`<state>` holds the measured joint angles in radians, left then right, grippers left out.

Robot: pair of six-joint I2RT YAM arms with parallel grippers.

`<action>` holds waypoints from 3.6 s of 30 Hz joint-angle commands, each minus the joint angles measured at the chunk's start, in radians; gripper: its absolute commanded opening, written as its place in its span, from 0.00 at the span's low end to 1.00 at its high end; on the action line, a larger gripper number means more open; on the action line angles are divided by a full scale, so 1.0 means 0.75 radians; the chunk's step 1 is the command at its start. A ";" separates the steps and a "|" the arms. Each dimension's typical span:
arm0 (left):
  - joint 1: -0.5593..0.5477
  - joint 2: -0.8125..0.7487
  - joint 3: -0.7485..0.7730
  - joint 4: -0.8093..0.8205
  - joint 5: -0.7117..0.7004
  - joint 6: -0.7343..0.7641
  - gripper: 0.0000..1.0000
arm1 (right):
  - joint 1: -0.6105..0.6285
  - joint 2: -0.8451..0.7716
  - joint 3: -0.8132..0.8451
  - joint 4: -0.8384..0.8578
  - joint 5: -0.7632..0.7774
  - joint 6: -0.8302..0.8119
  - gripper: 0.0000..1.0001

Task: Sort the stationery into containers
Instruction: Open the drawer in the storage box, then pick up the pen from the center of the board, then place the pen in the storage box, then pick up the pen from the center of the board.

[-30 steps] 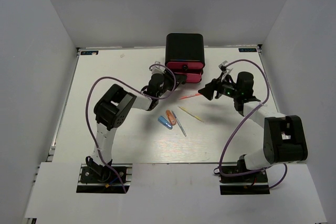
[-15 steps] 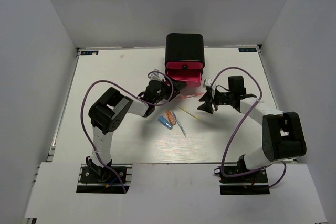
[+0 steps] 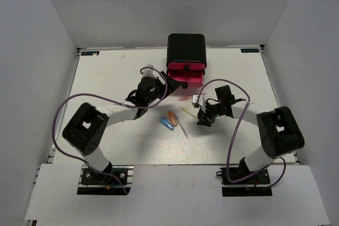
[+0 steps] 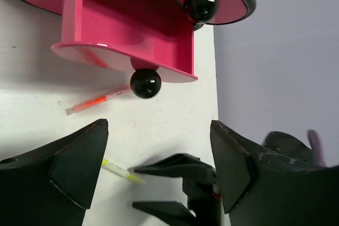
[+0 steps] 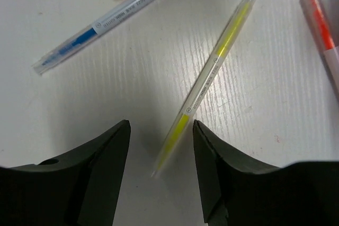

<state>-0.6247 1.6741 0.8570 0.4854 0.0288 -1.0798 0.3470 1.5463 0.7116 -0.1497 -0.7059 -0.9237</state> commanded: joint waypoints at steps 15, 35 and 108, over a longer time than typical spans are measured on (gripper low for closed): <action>0.000 -0.551 0.062 -0.972 -0.223 0.456 1.00 | 0.071 -0.043 0.037 0.067 0.219 0.068 0.00; 0.000 -0.410 0.037 -0.964 -0.116 0.206 1.00 | 0.034 0.048 0.626 0.165 0.270 -0.047 0.00; 0.027 -0.727 -0.267 -0.917 -0.171 0.321 0.89 | 0.570 0.098 0.137 0.212 0.638 0.702 0.30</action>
<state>-0.6086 1.1633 0.6731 -0.1841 -0.0677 -0.8284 0.7635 1.6154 0.7753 0.0082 -0.2897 -0.4393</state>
